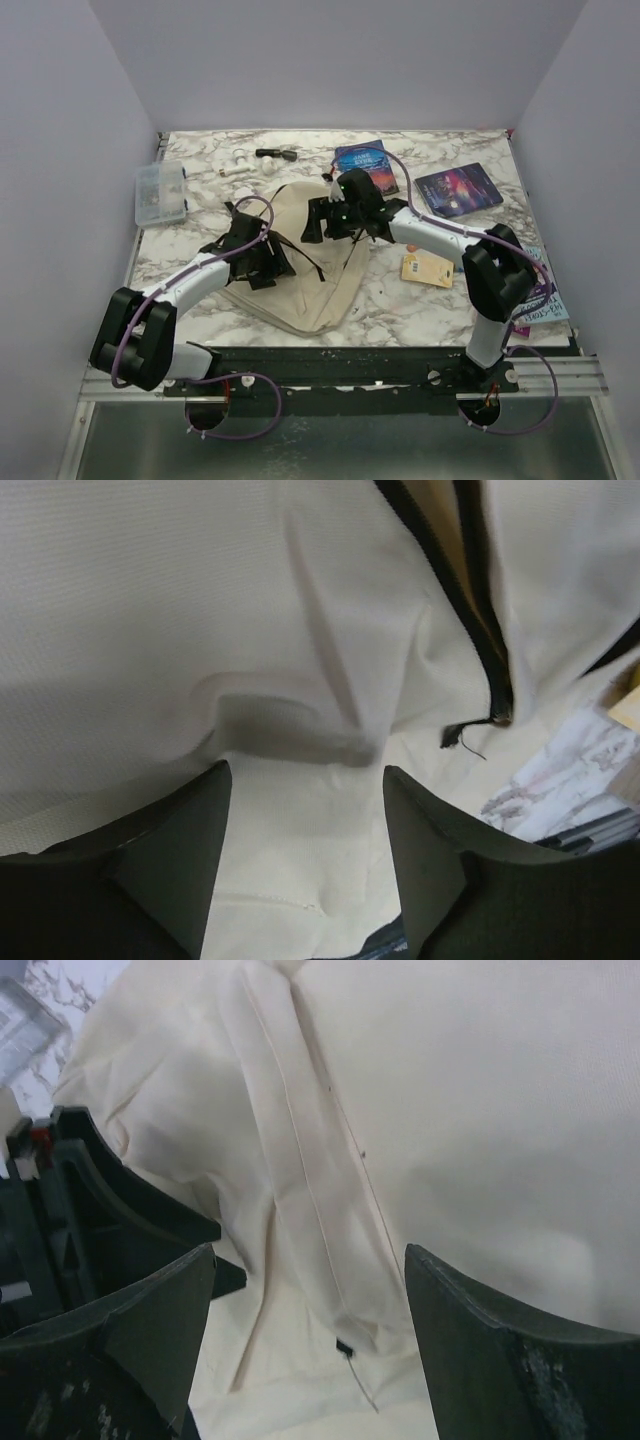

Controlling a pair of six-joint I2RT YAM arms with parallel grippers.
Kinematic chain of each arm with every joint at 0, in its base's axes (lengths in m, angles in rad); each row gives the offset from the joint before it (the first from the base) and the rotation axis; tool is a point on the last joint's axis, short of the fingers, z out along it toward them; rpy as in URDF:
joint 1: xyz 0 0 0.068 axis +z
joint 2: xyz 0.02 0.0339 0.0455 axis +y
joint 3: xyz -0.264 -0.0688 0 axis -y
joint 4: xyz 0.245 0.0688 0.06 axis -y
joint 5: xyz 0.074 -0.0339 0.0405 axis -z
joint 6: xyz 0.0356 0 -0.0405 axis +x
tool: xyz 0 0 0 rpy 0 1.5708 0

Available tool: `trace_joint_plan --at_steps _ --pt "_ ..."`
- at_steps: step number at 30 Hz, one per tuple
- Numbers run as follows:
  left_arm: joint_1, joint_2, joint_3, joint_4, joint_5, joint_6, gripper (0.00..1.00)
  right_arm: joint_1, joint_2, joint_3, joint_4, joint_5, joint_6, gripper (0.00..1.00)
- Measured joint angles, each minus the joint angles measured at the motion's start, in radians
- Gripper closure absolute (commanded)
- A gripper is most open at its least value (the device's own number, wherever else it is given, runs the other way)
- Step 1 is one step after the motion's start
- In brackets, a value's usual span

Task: Pack the student bag
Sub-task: Adjust the student bag at the center of the board.

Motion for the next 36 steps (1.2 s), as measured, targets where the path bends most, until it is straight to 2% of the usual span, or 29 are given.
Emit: trace_joint_plan --at_steps 3,6,9,11,14,17,20,22,24,27,30,33,36 --pt "0.000 0.049 0.004 0.006 -0.034 -0.002 0.52 0.032 0.073 0.079 -0.006 0.032 -0.030 0.19" --pt "0.000 0.081 0.026 -0.004 -0.058 0.006 0.59 0.063 0.149 0.148 -0.015 0.088 -0.061 0.21" --pt "0.000 0.115 0.058 -0.017 -0.072 0.014 0.67 0.094 0.207 0.183 -0.030 0.160 -0.080 0.28" --pt "0.000 0.135 0.082 -0.037 -0.084 0.021 0.70 0.109 0.232 0.187 -0.042 0.211 -0.087 0.38" --pt "0.000 0.156 0.113 -0.075 -0.106 0.033 0.76 0.119 0.251 0.187 -0.060 0.291 -0.085 0.58" --pt "0.011 0.170 0.147 -0.111 -0.134 0.047 0.76 0.116 0.252 0.187 -0.061 0.344 -0.069 0.78" --pt "0.037 0.179 0.183 -0.138 -0.152 0.067 0.76 0.115 0.244 0.169 -0.047 0.346 -0.026 0.91" --pt "0.055 0.180 0.202 -0.153 -0.155 0.081 0.71 0.111 0.223 0.129 -0.017 0.312 0.028 0.99" --pt "0.066 0.178 0.211 -0.158 -0.154 0.094 0.59 0.111 0.200 0.082 0.031 0.272 0.093 0.99" --pt "0.071 0.154 0.214 -0.170 -0.149 0.113 0.35 0.105 0.153 -0.024 0.144 0.218 0.228 0.99" --pt "0.072 0.099 0.214 -0.173 -0.116 0.118 0.23 0.102 0.140 -0.097 0.260 0.169 0.367 0.99" --pt "0.072 0.054 0.209 -0.158 -0.063 0.111 0.24 0.102 0.140 -0.137 0.362 0.132 0.497 0.99" --pt "0.072 0.064 0.204 -0.135 -0.017 0.102 0.37 0.102 0.140 -0.177 0.488 0.111 0.621 0.99"
